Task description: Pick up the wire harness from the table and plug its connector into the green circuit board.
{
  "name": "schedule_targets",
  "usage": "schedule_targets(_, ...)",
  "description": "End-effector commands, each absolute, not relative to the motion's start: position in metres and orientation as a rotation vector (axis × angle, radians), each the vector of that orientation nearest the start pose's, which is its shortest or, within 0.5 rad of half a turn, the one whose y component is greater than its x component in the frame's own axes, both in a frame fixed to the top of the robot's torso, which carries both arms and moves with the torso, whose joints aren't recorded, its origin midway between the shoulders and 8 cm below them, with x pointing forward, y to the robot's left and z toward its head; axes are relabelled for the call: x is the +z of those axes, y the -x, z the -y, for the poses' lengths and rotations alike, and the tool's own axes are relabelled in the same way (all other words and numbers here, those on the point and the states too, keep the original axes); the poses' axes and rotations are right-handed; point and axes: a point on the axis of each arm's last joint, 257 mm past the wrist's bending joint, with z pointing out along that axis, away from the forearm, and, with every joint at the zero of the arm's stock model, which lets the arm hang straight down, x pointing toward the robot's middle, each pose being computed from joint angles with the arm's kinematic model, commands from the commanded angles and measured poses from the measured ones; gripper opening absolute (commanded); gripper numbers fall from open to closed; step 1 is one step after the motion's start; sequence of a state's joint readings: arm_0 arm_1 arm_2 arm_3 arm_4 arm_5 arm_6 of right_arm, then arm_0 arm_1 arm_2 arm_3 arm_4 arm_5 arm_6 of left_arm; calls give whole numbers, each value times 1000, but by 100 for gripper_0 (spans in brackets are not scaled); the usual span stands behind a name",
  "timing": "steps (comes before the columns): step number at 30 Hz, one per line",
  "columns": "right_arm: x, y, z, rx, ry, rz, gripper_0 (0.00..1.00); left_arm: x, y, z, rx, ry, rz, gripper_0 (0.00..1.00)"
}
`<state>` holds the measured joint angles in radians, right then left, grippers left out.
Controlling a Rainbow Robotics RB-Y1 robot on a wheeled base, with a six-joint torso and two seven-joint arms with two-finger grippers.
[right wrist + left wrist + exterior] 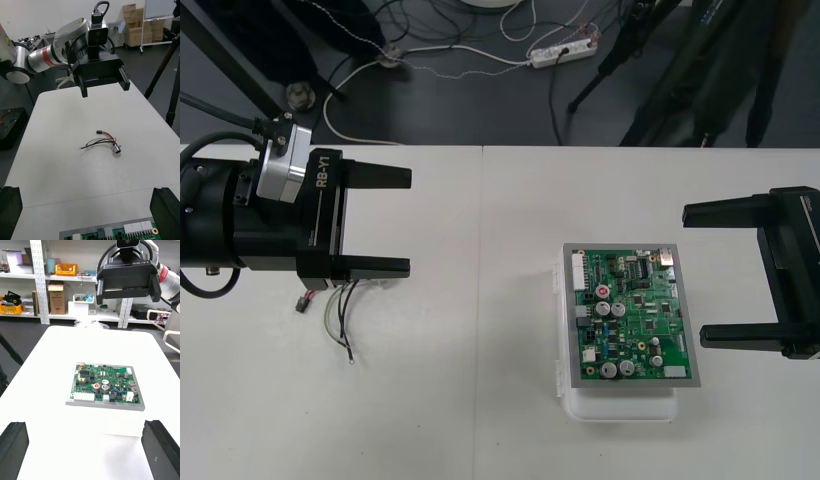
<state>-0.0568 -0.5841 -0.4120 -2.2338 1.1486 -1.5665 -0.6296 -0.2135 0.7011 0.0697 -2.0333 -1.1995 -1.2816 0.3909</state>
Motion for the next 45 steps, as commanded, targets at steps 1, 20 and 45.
schedule_targets(1, -29, -265, 124, 879, 1413, -1263, 100, -29, -340, -89, -742, -1432, -1169, 88)
schedule_targets(20, -29, -265, 124, 879, 1413, -1263, 100, -29, -340, -89, -742, -1432, -1169, 88)
schedule_targets(45, -29, -265, 124, 879, 1413, -1263, 100, -29, -340, -89, -742, -1432, -1169, 88)
